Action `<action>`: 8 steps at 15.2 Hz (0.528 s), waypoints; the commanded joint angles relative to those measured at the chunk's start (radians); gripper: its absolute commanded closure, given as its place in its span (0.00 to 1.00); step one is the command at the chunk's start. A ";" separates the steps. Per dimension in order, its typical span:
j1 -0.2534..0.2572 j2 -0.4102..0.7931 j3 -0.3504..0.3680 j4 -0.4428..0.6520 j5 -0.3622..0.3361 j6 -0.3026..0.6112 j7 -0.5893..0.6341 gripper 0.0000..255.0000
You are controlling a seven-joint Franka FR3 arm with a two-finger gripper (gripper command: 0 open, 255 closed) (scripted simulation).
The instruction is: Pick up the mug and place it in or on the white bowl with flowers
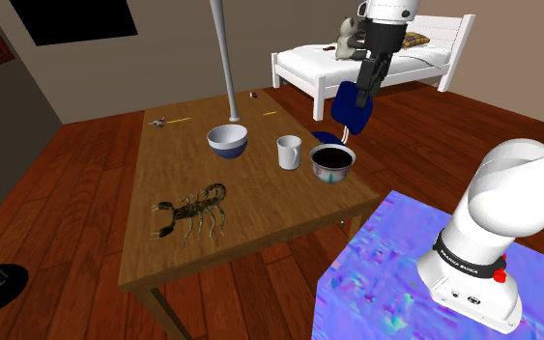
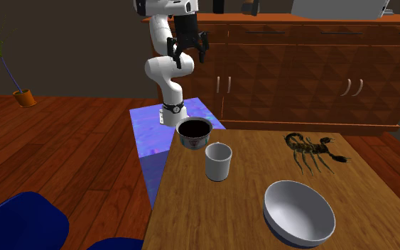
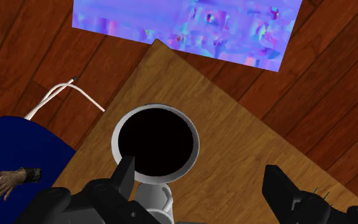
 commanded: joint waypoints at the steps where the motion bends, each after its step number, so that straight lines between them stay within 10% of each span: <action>1: 0.000 0.000 0.000 0.000 0.000 0.000 0.000 0.00; 8: 0.007 0.225 -0.038 0.002 -0.007 0.220 -0.068 0.00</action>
